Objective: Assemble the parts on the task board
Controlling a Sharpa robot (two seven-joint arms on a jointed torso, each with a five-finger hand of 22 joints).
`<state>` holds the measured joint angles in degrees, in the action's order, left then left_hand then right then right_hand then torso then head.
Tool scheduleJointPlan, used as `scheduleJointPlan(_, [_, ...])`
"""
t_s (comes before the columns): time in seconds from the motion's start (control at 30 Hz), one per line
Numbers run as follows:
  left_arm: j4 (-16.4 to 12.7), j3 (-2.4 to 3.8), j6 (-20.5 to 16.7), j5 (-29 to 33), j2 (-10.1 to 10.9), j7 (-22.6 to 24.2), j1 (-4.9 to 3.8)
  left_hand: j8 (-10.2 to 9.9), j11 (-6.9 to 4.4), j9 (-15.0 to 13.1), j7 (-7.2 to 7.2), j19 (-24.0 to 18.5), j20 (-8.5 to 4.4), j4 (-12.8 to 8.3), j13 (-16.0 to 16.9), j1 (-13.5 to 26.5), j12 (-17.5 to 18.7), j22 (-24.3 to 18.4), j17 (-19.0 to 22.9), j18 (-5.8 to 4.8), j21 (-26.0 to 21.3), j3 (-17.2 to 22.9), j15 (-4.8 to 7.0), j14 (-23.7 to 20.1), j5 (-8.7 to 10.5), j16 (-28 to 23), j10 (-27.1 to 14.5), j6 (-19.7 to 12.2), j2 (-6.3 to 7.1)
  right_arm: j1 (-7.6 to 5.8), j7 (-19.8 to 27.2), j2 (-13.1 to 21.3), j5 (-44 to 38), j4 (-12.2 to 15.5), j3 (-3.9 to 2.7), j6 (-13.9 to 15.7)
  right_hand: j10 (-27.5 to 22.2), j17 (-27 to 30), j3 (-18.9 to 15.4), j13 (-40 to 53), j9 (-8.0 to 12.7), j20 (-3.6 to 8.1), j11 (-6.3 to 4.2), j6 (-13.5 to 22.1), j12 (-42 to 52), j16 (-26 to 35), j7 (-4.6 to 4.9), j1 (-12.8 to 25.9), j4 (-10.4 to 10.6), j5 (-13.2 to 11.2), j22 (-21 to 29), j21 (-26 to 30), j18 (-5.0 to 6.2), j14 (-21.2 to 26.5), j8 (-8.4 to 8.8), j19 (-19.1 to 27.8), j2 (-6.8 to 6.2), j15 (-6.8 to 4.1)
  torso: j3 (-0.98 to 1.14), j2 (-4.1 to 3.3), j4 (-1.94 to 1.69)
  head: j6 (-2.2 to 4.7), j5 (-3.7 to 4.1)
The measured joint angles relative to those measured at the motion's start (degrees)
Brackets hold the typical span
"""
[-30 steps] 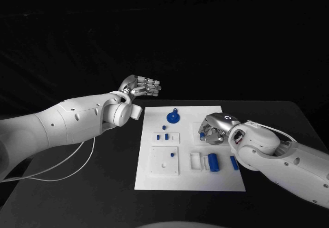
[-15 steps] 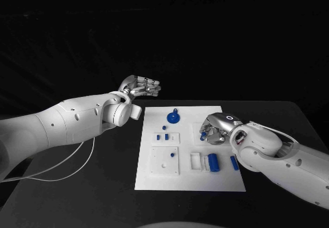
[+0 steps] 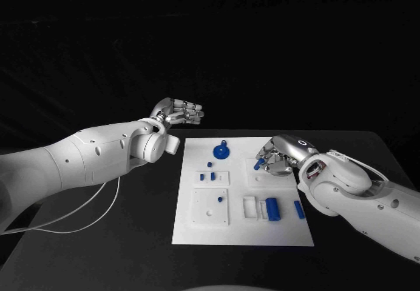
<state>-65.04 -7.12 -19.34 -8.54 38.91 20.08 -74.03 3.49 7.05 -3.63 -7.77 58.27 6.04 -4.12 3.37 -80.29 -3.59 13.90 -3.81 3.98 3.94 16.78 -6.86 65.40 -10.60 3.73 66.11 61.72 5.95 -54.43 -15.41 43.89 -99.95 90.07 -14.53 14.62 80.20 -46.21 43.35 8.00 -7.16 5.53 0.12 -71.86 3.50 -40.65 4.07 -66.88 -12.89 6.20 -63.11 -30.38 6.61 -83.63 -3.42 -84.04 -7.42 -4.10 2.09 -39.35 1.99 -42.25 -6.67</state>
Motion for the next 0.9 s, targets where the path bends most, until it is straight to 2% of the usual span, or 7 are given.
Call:
scheduleJointPlan(0.2, [0.07,0.00,0.03,0.10,0.29,0.02,0.20,0.00,0.00,0.00,0.00,0.02,-0.02,0.00,0.00,0.00,0.00,-0.01,0.00,0.00,0.00,0.00,0.00,0.00,0.00,0.00,0.00,0.00,0.00,0.00,0.48,0.94,1.27,2.50,-0.51,0.94,0.17,0.01,0.08,0.12,-0.02,0.00,0.17,0.00,0.00,0.07,-0.01,-0.02,0.09,-0.27,-0.08,0.00,-0.01,-0.01,0.10,0.00,-0.01,0.00,0.00,0.00,-0.02,0.25,-0.10])
scheduleJointPlan(0.4, [0.17,0.00,0.06,0.21,0.32,0.04,0.42,0.00,0.00,0.00,0.00,0.21,-0.21,0.00,0.00,0.00,0.00,-0.18,0.00,0.00,0.00,0.00,0.00,0.00,0.00,0.00,0.00,0.00,0.00,-0.02,1.06,0.45,2.19,4.98,-0.43,1.01,0.17,-0.06,0.08,0.14,-0.02,0.00,0.17,0.09,-0.01,0.07,-0.10,-0.26,0.09,-0.44,-0.08,-0.01,-0.05,-0.01,-0.07,-0.01,0.20,0.00,0.00,0.04,0.00,0.41,-0.50])
scheduleJointPlan(0.63, [0.29,0.00,0.12,0.36,-0.04,0.06,0.85,0.00,0.00,0.00,0.00,0.21,-0.21,0.00,0.00,0.00,0.00,-0.18,0.00,0.00,0.00,0.00,0.00,0.00,0.00,0.00,0.00,0.00,0.00,-0.02,1.83,-1.88,1.90,6.95,1.94,0.74,0.17,-0.05,0.08,0.14,-0.02,-0.01,0.18,-0.03,-0.02,0.07,0.00,-0.48,0.10,-0.49,-0.08,-0.01,-0.14,-0.01,-0.07,-0.01,0.40,0.01,-0.04,0.13,-0.01,0.25,-1.47])
scheduleJointPlan(0.7, [0.40,0.00,0.15,0.39,-0.21,0.06,0.91,0.00,0.00,0.00,0.00,0.21,-0.21,0.00,0.00,0.00,0.00,-0.18,0.00,0.00,0.00,0.00,0.00,0.00,0.00,0.00,0.00,0.00,0.00,-0.02,2.07,-2.76,1.48,7.23,3.02,0.64,0.16,-0.05,0.08,0.14,-0.02,-0.01,0.18,-0.03,-0.02,0.07,0.00,-0.48,0.10,-0.49,-0.08,-0.01,-0.18,-0.01,-0.07,-0.01,0.40,0.01,-0.03,0.12,-0.03,0.14,-1.90])
scheduleJointPlan(0.9, [0.49,0.00,0.21,0.48,-0.54,0.06,1.01,0.00,0.00,0.00,0.00,0.21,-0.21,0.00,0.00,0.20,0.00,-0.40,0.00,0.00,0.00,0.00,0.00,0.00,0.00,0.00,0.00,0.00,-0.20,0.02,2.77,-4.86,0.02,7.82,5.49,0.18,0.16,-0.05,0.07,0.14,-0.02,-0.01,0.18,-0.04,-0.02,0.10,0.00,-0.49,0.10,-0.36,-0.13,-0.01,-0.46,-0.01,-0.04,-0.01,0.40,0.01,-0.07,0.08,-0.13,-0.41,-3.01])
